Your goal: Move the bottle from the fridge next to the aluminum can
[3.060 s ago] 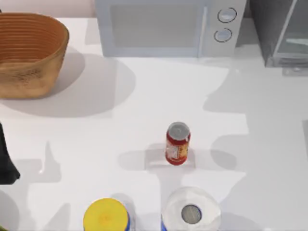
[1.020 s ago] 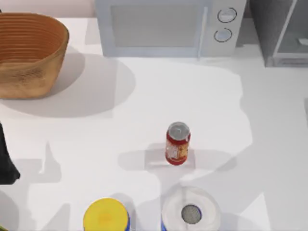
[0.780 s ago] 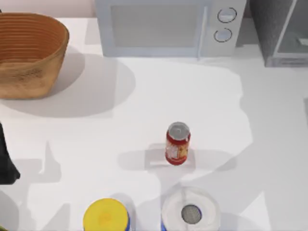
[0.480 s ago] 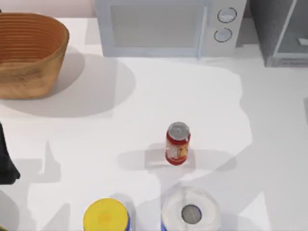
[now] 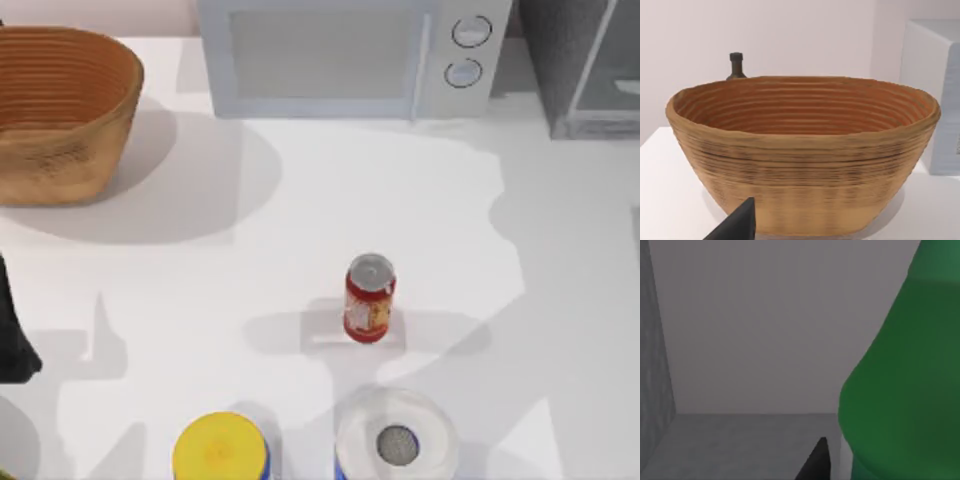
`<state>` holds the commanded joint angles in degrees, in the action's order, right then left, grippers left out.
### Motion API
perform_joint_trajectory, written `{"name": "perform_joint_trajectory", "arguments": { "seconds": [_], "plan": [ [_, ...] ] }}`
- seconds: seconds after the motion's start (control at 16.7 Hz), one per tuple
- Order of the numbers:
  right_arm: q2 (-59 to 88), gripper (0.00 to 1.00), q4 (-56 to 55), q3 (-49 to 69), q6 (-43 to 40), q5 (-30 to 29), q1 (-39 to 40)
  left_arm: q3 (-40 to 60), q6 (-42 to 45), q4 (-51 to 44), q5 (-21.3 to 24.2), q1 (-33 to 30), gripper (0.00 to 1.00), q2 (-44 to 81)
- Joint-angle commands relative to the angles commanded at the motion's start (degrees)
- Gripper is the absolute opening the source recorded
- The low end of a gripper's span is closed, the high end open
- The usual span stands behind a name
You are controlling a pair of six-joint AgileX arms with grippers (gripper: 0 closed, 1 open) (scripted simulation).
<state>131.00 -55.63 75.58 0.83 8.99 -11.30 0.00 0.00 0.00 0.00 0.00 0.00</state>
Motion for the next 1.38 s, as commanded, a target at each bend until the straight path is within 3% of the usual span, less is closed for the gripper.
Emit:
{"name": "perform_joint_trajectory", "arguments": {
  "seconds": [0.3,0.72,1.38],
  "plan": [
    [-4.97,0.0,6.38,1.31,0.02,0.09,0.02,0.0,0.0,0.0,0.0,0.0,1.0,0.0],
    [-6.72,0.0,5.53,-0.95,0.2,0.37,-0.32,0.0,0.0,0.0,0.0,0.0,1.0,0.0],
    [-27.07,0.0,-6.4,-34.22,0.27,4.42,-3.95,0.0,0.0,0.0,0.0,0.0,1.0,0.0]
  ]
}}
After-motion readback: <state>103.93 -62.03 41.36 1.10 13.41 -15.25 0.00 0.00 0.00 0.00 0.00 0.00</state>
